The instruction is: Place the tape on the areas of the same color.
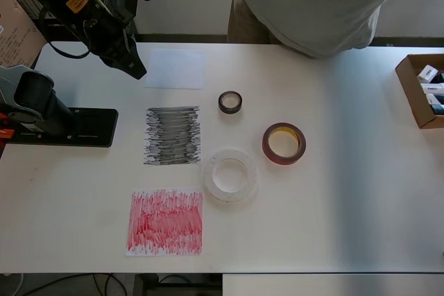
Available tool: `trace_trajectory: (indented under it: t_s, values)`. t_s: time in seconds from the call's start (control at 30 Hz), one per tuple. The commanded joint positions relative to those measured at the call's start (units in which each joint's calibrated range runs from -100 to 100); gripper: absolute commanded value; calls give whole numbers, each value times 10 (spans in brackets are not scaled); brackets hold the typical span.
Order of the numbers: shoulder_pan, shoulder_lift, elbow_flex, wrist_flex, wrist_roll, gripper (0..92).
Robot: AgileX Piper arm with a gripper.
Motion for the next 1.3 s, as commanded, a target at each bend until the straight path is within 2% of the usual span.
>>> trace_trajectory:
  t_s: [0.0, 0.37, 1.27]
  values:
    - [0, -1, 0, -6, -1, 1]
    - [19, -1, 3, -6, -3, 2]
    - [13, 5, 4, -6, 5, 2]
